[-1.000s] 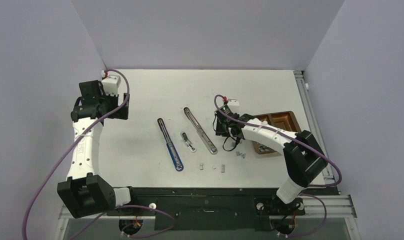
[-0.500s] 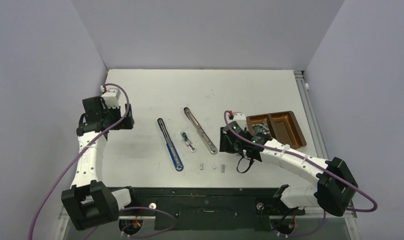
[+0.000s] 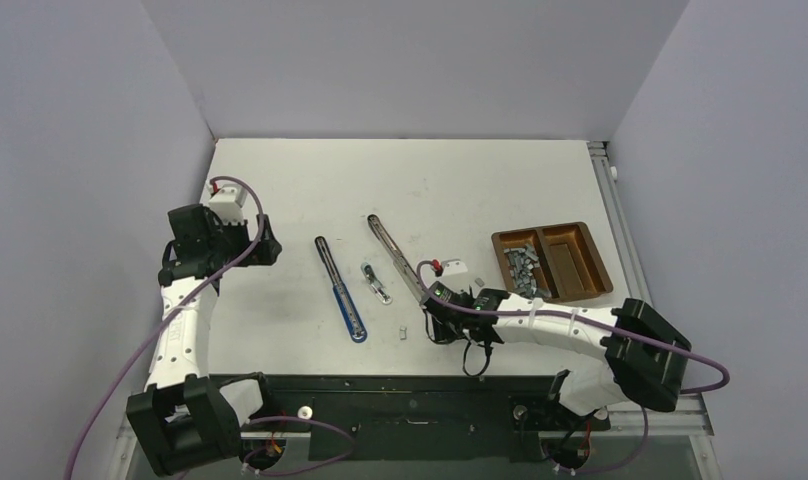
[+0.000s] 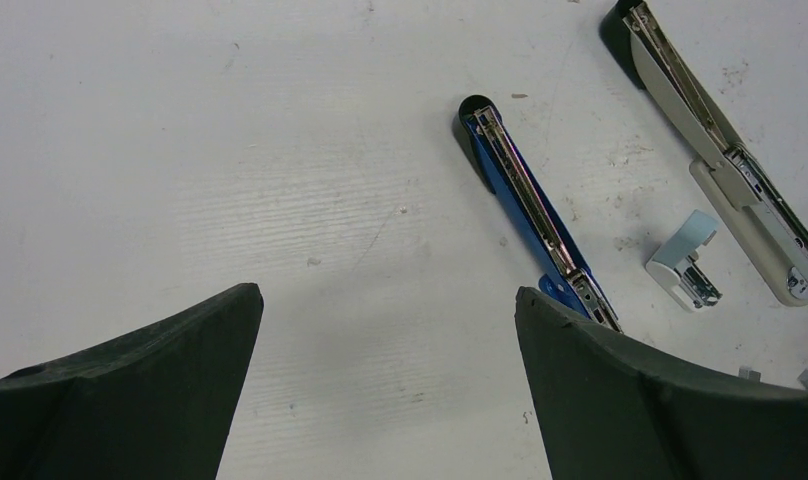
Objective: Load the staples into the stapler
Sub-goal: Pick up the staple from the center of the board.
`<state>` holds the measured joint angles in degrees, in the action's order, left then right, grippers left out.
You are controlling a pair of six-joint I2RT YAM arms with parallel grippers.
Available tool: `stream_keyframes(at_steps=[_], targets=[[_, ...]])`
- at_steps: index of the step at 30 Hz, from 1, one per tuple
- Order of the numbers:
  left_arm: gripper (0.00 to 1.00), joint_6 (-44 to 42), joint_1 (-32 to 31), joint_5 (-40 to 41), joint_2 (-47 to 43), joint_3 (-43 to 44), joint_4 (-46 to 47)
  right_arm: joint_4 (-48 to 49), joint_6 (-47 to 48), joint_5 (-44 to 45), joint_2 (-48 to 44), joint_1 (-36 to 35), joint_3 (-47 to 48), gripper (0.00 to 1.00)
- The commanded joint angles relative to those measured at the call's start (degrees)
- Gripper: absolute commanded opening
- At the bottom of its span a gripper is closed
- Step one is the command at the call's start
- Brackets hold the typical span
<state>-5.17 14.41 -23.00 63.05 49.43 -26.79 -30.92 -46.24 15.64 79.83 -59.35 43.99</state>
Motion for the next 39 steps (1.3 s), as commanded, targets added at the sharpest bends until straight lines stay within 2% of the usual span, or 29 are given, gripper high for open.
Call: stream_keyframes(at_steps=[1, 17, 27, 31, 34, 39], targets=[[0.96, -1.9, 0.4, -2.7, -0.7, 0.4, 0.8, 1.5, -0.7, 0.0, 1.1, -0.2, -0.4, 0.4], [0.96, -5.1, 0.3, -3.3, 0.5, 3.4, -2.3, 4.8, 2.2, -4.2, 4.3, 2.7, -2.5, 0.38], [0.96, -5.2, 0.3, -2.6, 0.3, 3.4, -1.5, 4.6, 3.6, -5.6, 5.6, 3.3, -1.9, 0.27], [0.96, -5.5, 0.3, -2.5, 0.4, 3.7, -1.4, 4.3, 3.5, -5.9, 5.7, 3.1, -2.2, 0.27], [0.96, -5.8, 0.3, -2.5, 0.3, 3.8, -1.4, 3.4, 3.5, -6.0, 6.2, 2.7, -1.8, 0.31], [0.96, -6.2, 0.3, -2.4, -0.1, 3.6, -1.5, 2.7, 3.0, -6.0, 6.9, 2.5, -1.4, 0.31]])
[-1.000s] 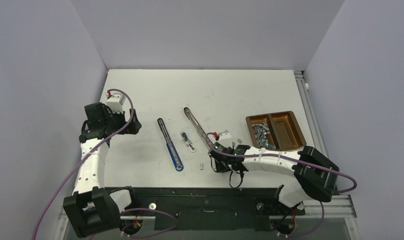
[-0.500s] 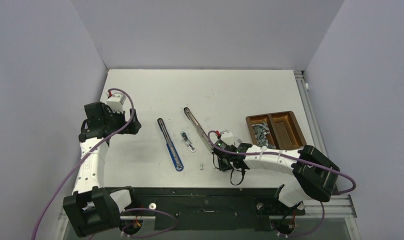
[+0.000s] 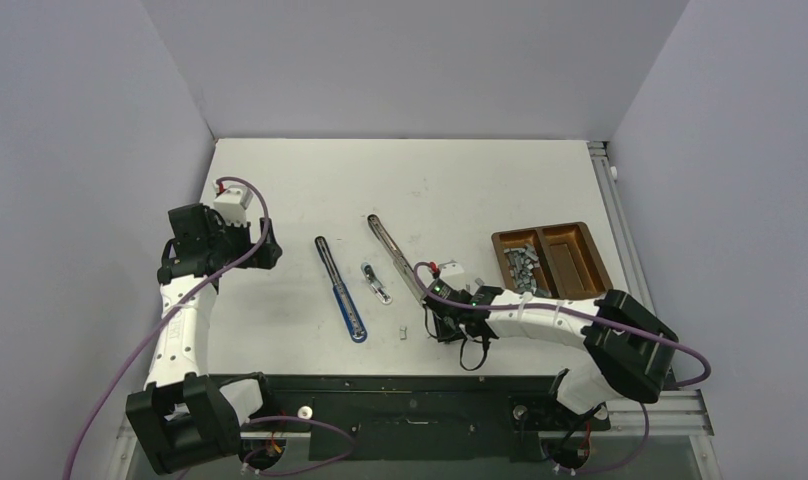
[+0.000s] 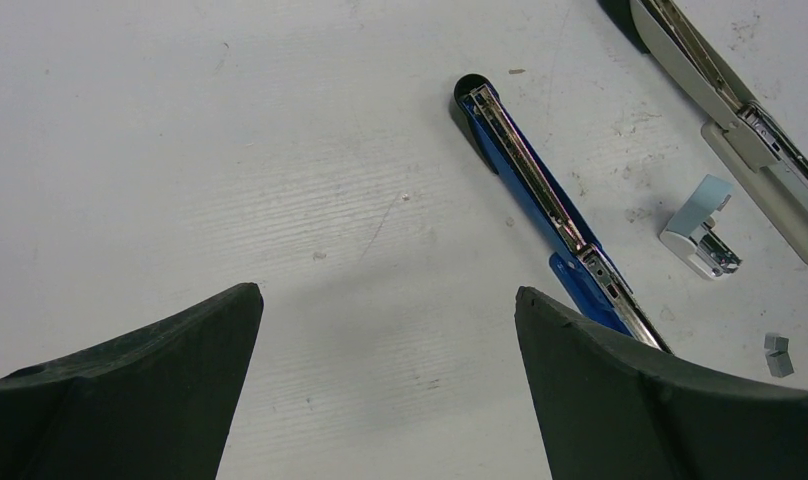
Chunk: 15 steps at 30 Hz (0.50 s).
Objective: Load the staples into the stapler
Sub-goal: Pick up the staple from the center of the board.
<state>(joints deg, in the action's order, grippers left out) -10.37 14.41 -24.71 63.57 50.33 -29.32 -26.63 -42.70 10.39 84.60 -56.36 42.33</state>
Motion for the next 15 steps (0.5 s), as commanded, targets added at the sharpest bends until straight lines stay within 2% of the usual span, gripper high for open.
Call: stream_keyframes(at_steps=[1, 7, 11, 15], targets=[[0.96, -1.1, 0.3, -0.6, -0.7, 2.7, 1.1, -1.7, -0.6, -0.7, 2.3, -0.5, 0.3, 0.29], [0.96, -1.0, 0.3, -0.5, -0.7, 2.7, 1.5, -1.6, -1.0, -0.8, 2.4, -0.5, 0.2, 0.16], [0.96, -0.9, 0.3, -0.6, -0.6, 3.0, 1.6, -1.8, 0.1, -0.5, 2.1, -0.5, 1.1, 0.1], [0.96, -0.9, 0.3, -0.4, -0.7, 3.4, 1.7, -3.7, 2.8, 1.9, 1.8, 0.3, 4.3, 0.09]])
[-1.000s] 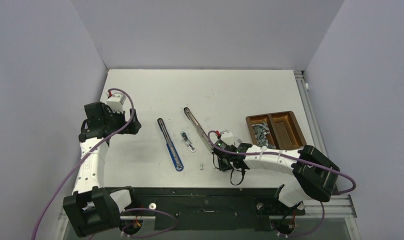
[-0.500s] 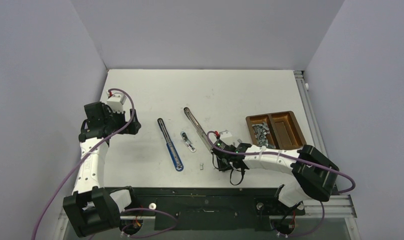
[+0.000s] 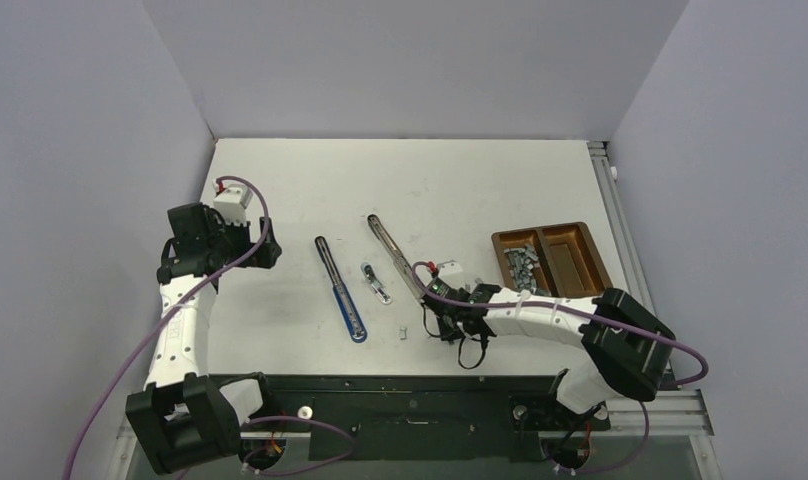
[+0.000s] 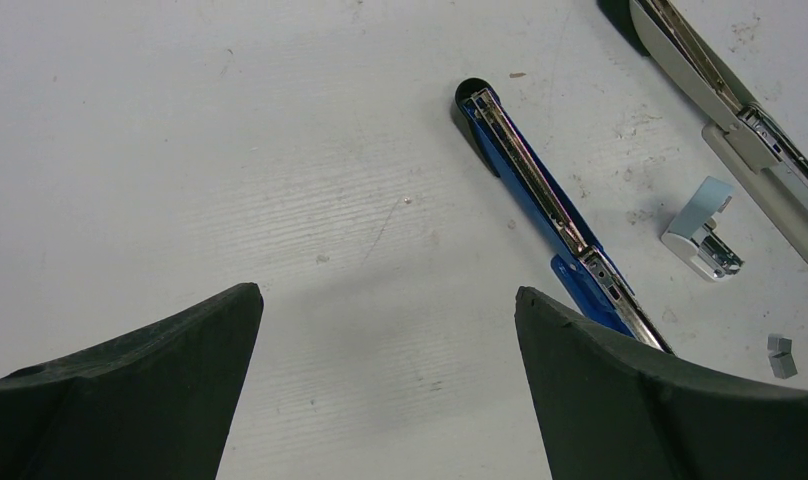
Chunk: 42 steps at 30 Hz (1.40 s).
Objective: Load the staples into the stapler
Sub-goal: Pick up the staple from the center of the board.
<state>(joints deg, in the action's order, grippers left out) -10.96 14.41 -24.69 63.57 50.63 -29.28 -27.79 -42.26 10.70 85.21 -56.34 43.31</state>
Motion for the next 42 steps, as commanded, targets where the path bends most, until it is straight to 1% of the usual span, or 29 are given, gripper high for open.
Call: stream_keyframes(at_steps=[1, 8, 17, 26, 37, 42], targets=[[0.96, -0.3, 0.3, -0.5, -0.7, 3.1, 1.6, -2.9, 3.3, 1.8, 1.3, 1.3, 4.4, 0.09], [0.96, 0.0, 0.2, -0.5, -0.5, 3.5, 1.6, -1.5, 12.0, 1.6, 3.4, 9.1, 9.4, 0.09], [0.96, 0.5, 0.2, -0.4, -0.3, 4.5, 1.6, 1.6, 17.5, 0.3, 11.7, 10.9, 15.3, 0.09], [0.96, 1.3, 0.2, -0.7, 0.1, 5.0, 2.0, 2.5, 19.7, -0.2, 14.9, 10.7, 17.5, 0.09], [0.96, 0.9, 0.2, -0.2, -0.1, 5.3, 1.7, 3.8, 18.3, -0.4, 14.9, 5.3, 16.7, 0.09], [0.96, 1.0, 0.2, -0.4, -0.2, 5.4, 1.6, 4.5, 17.3, 0.1, 14.2, 4.6, 15.8, 0.09]])
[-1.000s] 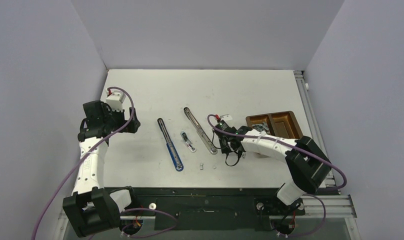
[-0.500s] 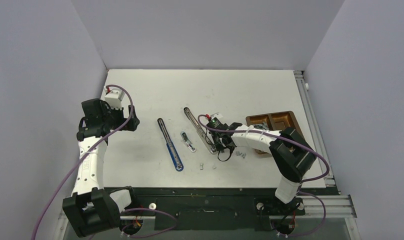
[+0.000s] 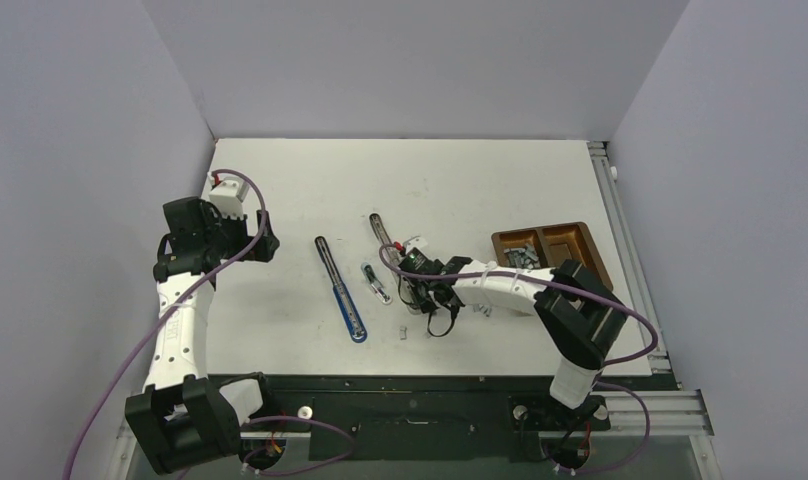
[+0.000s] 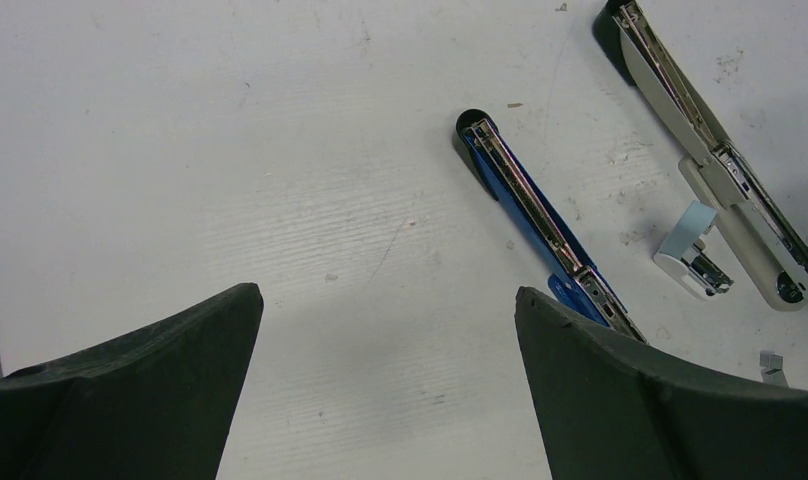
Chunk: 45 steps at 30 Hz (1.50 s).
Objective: Load the staples into the stapler
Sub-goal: Pick up the staple from the center of the board, then adjust the stapler at the center of the board.
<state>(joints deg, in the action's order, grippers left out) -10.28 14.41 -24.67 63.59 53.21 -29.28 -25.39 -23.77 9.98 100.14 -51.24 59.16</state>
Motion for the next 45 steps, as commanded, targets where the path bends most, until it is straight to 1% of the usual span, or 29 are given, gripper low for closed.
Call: stream_keyframes(at_steps=[1, 5, 13, 17, 20, 22, 24, 26, 28, 30, 32, 35, 39, 42, 45], targets=[[0.96, 0.4, 0.2, -0.6, -0.1, 2.8, 1.6, 2.2, -1.3, 1.1, -1.0, -0.5, -0.2, 0.09], [0.96, 0.8, 0.2, -1.3, 0.0, 2.9, 1.7, 3.2, -2.2, 4.3, -3.1, 0.2, -1.0, 0.09], [0.96, 0.2, 0.2, -2.2, 1.0, 3.8, -0.3, 9.8, -5.3, 9.3, -7.0, 1.1, -4.0, 0.09], [0.96, 0.1, 0.1, -2.4, 1.4, 4.4, -0.9, 11.9, -5.3, 9.4, -6.7, 1.4, -4.0, 0.09], [0.96, -0.4, -0.7, -1.7, 2.4, 5.3, -1.3, 12.5, -3.7, 9.4, -4.2, 1.7, -1.8, 0.09], [0.96, -1.7, -3.4, -0.6, 3.8, 6.1, -1.0, 12.3, -3.2, 8.9, -3.3, 2.2, -0.6, 0.09], [0.96, -4.6, -9.5, 4.4, 7.0, 8.7, -1.7, 12.7, -3.0, 8.0, -3.6, 2.6, -0.5, 0.09], [0.96, -7.1, -14.9, 7.1, 12.0, 13.5, -3.4, 12.6, -3.1, 7.8, -4.4, 3.2, -0.4, 0.09], [0.96, -5.7, -17.5, 7.6, 18.1, 19.6, -5.0, 12.8, -3.1, 7.3, -5.1, 3.9, 0.1, 0.09], [0.96, -1.2, -17.0, 6.2, 23.0, 24.8, -5.8, 13.2, -3.0, 5.5, -4.9, 4.5, 2.1, 0.09], [0.96, 2.8, -16.6, 5.5, 25.3, 26.4, -4.6, 13.1, -2.0, 3.2, -3.3, 4.8, 5.7, 0.09], [0.96, 6.2, -16.2, 5.4, 25.4, 24.1, -1.0, 12.0, -0.1, -0.4, 1.3, 4.8, 13.1, 0.09], [0.96, 9.0, -14.7, 5.6, 23.6, 21.8, 1.2, 11.1, 1.1, -4.4, 8.2, 4.8, 22.7, 0.09], [0.96, 9.5, -12.9, 6.5, 22.0, 20.6, 1.8, 10.5, 1.1, -6.6, 13.8, 4.5, 28.9, 0.09], [0.96, 8.5, -12.0, 6.6, 21.0, 20.2, 1.3, 10.6, 1.0, -6.9, 17.2, 3.6, 33.6, 0.09]])
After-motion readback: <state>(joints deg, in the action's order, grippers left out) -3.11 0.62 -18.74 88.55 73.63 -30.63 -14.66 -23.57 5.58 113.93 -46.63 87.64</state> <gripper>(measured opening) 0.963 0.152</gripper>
